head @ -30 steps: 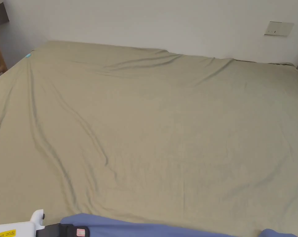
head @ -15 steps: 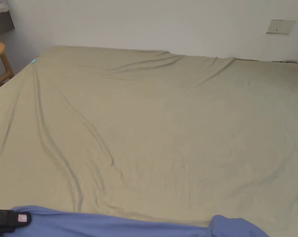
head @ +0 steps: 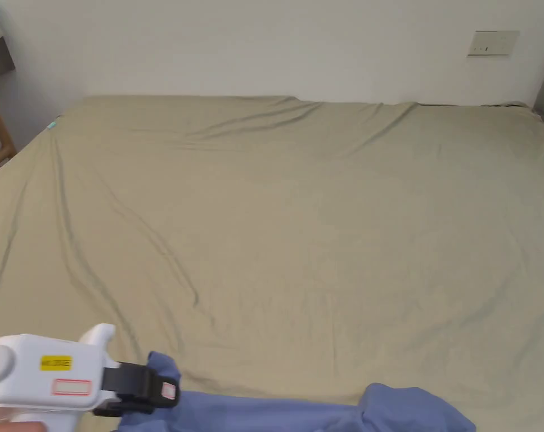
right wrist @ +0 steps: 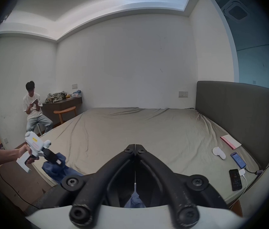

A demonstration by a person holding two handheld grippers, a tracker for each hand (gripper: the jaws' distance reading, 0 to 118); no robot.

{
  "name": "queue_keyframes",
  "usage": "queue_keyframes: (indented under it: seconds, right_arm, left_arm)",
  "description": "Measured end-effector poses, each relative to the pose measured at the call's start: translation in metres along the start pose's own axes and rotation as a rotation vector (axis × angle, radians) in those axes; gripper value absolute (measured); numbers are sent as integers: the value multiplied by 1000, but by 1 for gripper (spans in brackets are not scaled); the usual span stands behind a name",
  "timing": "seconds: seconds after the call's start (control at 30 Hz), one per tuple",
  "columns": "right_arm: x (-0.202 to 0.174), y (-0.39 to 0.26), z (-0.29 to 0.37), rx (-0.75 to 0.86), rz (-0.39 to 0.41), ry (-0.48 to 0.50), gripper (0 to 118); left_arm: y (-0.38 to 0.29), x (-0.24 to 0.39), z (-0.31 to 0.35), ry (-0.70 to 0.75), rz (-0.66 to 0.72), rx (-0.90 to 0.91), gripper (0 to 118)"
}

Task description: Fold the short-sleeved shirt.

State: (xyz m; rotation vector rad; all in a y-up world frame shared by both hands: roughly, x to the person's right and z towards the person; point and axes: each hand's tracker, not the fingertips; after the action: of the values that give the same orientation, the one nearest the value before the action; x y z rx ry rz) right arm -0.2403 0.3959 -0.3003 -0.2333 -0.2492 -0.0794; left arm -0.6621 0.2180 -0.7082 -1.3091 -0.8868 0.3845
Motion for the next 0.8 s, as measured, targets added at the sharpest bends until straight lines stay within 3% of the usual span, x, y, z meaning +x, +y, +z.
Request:
queue_keyframes:
  seconds: [0.17,0.33,0.4,0.43,0.47,0.53,0.6,0.63,0.67,0.7,0.73,0.8]
  right_arm:
    - [7,-7,11,-21,5,-21,0]
    - [22,-17,20,-58,-37,-77,0]
    - [28,-20,24,-60,-65,-86,0]
    - [31,-21,27,-59,-79,-91,0]
    - [33,-21,29,-57,-90,-93,0]
    - [37,-23,31,-52,-116,-97,0]
    - [38,-25,33,-50,-130,-103,0]
    - [39,-26,33,-50,-136,-108,0]
    - [39,-28,33,-49,-142,-113,0]
    - [39,-30,33,-48,-151,-120,0]
    - [39,-32,33,-46,-161,-122,0]
    - [40,-35,34,-46,-188,-112,0]
  left_arm:
    - [5,17,-85,-8,54,-75,11]
    - [-1,2,-152,133,41,-170,11]
    - [4,-4,-144,38,102,-130,12]
    - [4,-3,-138,24,142,-143,25]
    - [5,-3,-132,-24,167,-141,45]
    - [6,9,-105,-85,159,-77,98]
    - [4,27,-73,-24,100,24,91]
    - [2,37,-58,69,55,81,78]
    - [-2,44,-49,154,25,105,57]
    - [-6,52,-42,234,-23,121,18]
    - [-11,58,-43,303,-85,116,0]
    - [-19,66,-48,399,-157,119,0]
